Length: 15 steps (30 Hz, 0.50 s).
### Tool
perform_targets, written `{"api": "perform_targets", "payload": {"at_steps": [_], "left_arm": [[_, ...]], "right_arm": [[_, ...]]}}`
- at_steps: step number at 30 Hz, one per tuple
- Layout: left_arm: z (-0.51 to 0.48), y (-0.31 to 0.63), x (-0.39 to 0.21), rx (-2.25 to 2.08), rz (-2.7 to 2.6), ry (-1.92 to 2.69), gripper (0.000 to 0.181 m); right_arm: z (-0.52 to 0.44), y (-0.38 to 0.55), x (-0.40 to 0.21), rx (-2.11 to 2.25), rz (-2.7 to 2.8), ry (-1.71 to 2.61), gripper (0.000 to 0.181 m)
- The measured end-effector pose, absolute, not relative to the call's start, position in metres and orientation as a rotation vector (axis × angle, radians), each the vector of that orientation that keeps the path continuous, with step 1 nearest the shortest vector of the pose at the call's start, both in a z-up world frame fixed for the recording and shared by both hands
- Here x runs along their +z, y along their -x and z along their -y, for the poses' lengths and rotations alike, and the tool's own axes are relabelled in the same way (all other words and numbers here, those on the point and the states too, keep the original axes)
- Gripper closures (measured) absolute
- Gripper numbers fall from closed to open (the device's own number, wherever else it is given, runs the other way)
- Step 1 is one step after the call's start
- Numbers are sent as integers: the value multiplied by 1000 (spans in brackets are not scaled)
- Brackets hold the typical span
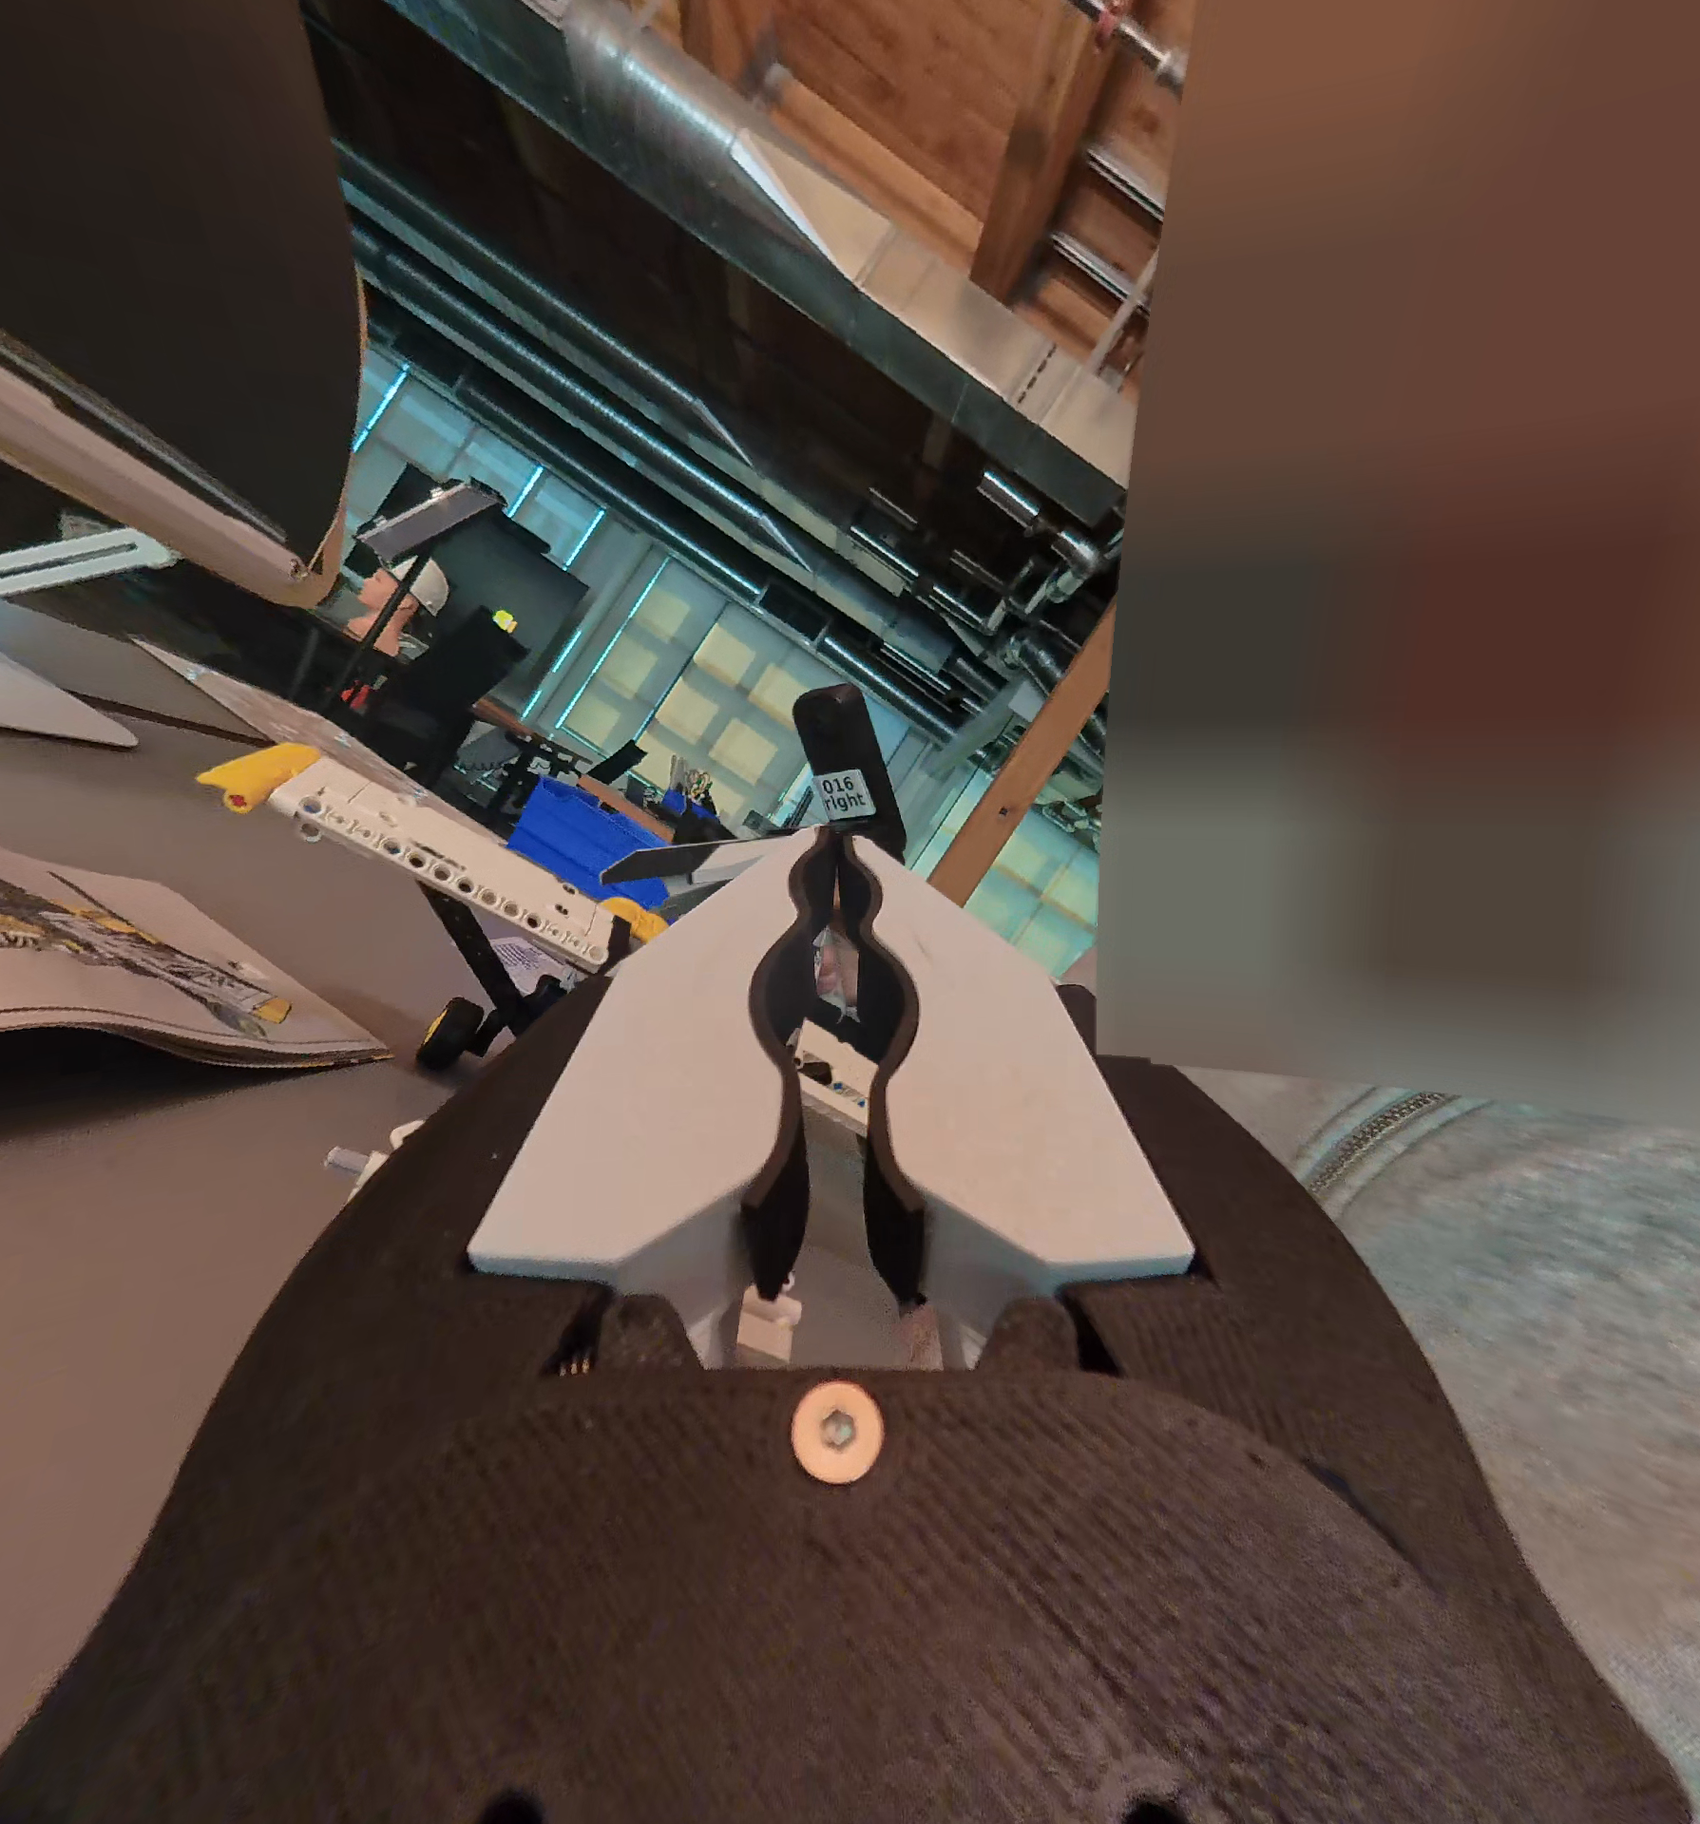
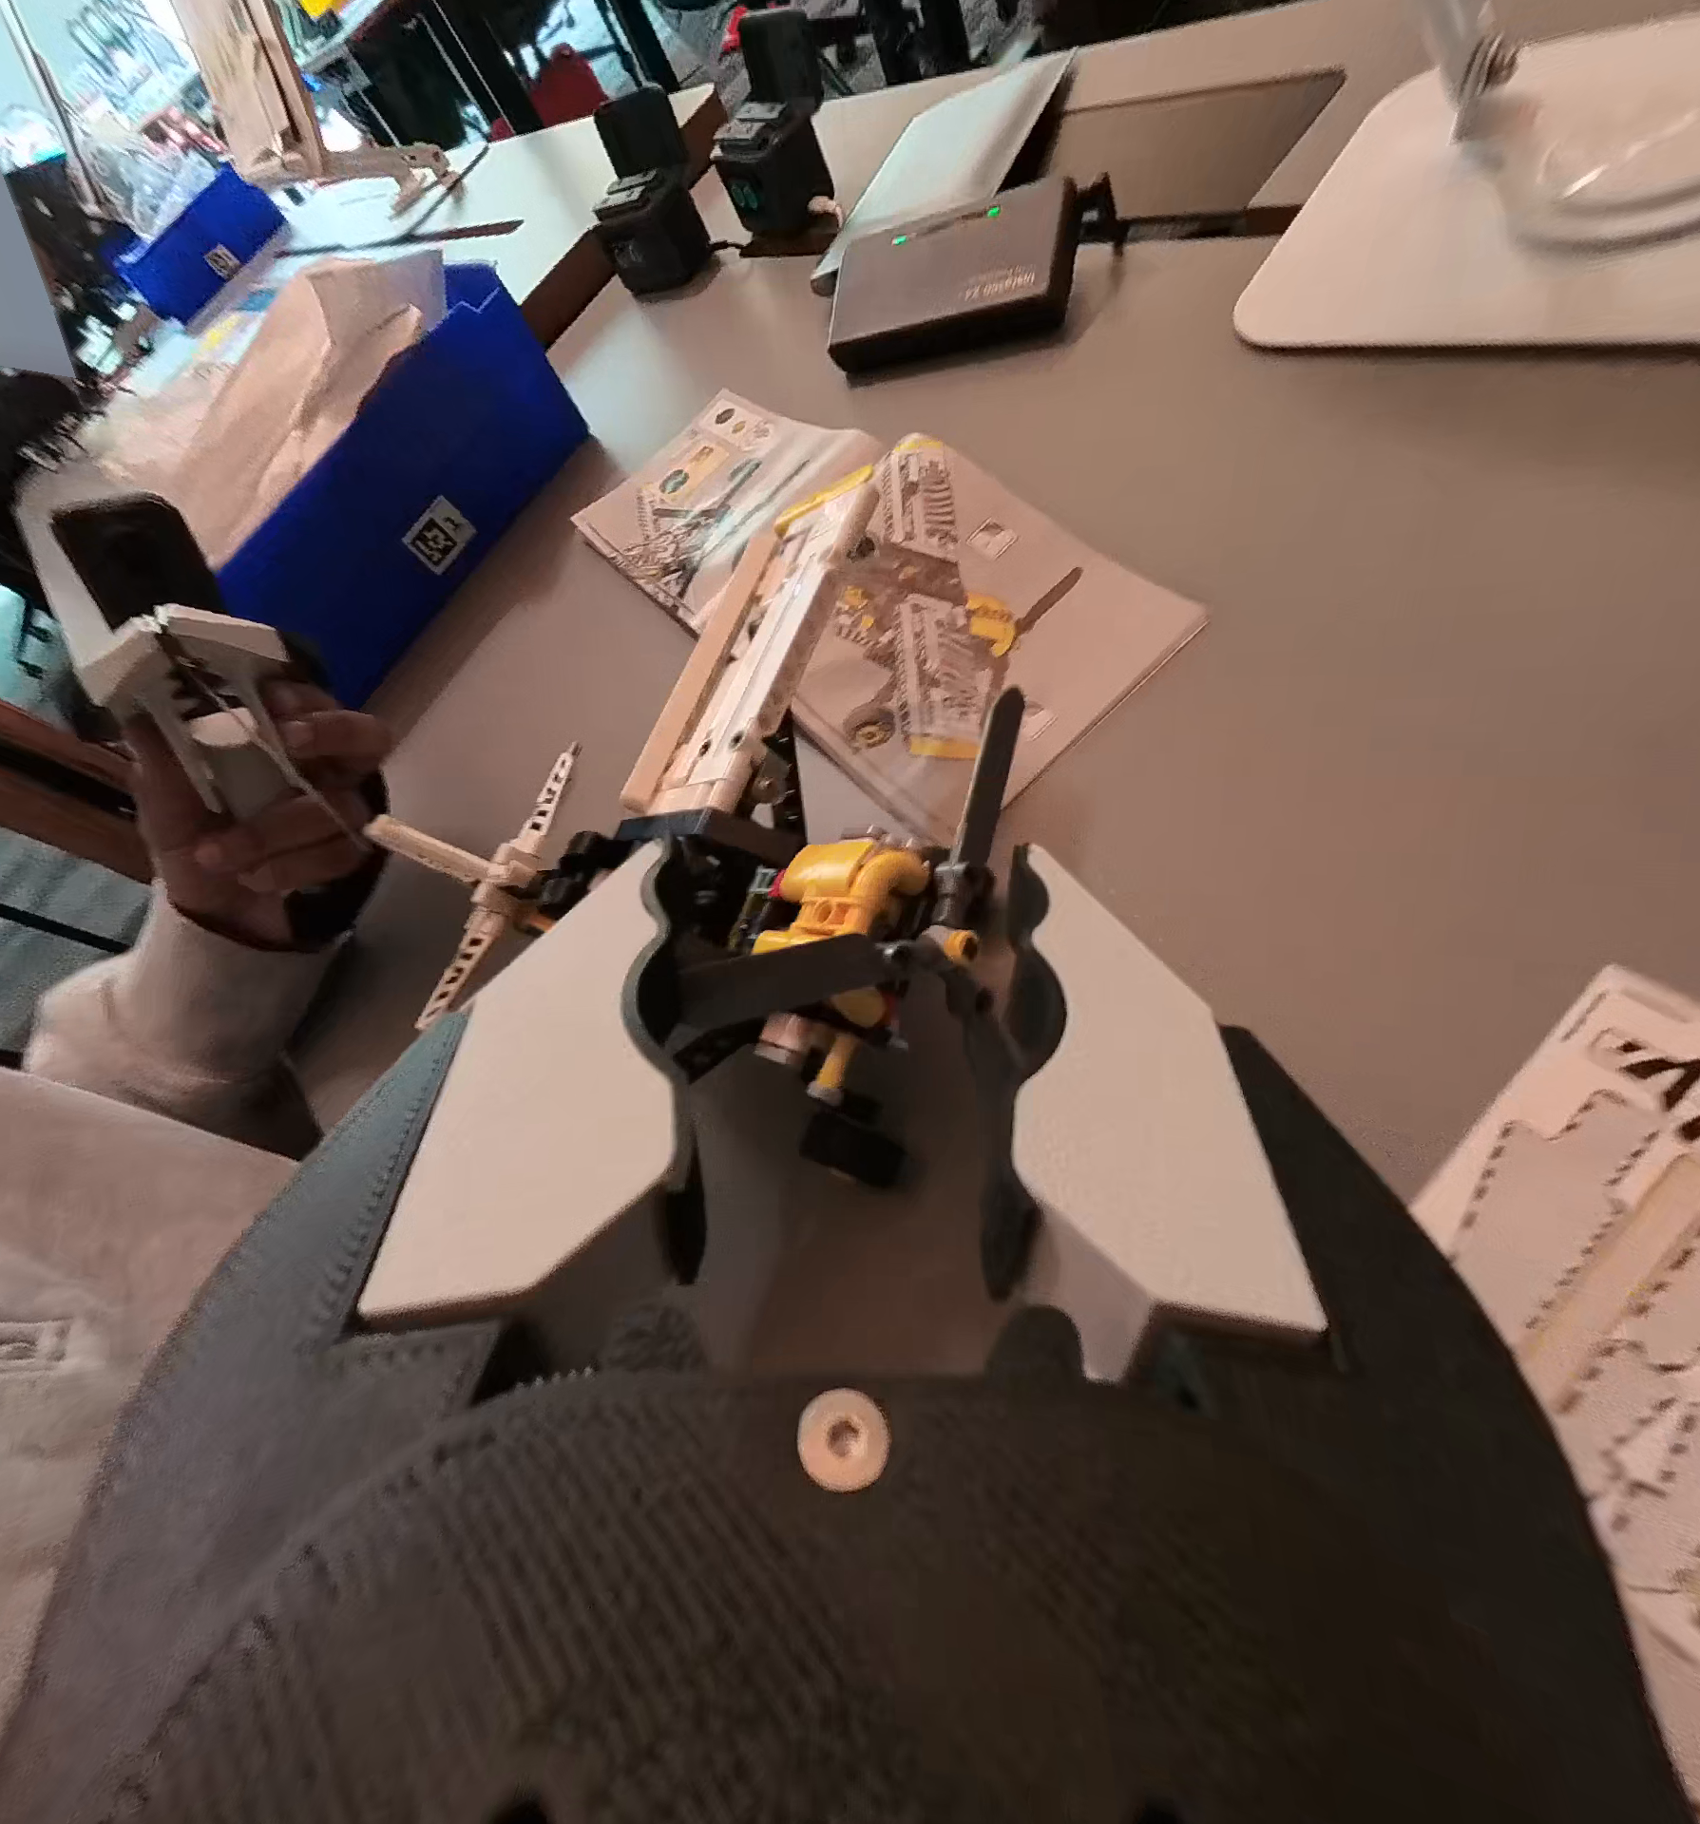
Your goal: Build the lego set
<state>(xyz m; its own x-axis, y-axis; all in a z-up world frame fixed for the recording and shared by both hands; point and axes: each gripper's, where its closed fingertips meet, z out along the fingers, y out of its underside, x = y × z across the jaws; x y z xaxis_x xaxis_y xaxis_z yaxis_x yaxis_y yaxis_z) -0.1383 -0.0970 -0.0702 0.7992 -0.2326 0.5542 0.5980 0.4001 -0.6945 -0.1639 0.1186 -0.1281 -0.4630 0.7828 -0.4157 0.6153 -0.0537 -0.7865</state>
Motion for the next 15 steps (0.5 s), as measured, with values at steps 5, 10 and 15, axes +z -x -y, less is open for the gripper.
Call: {"api": "perform_targets", "payload": {"at_steps": [5, 10, 15], "left_arm": [[97, 138, -72, -551, 407, 1027, 181], [98, 132, -64, -560, 374, 999, 181], [93, 110, -43, -611, 284, 969, 181]], "right_arm": [[-116, 149, -127, 1405, 2045, 1501, 119], [-104, 131, -81, 1485, 1940, 1359, 126], [-39, 97, -66, 1515, 2079, 1033, 144]]}}
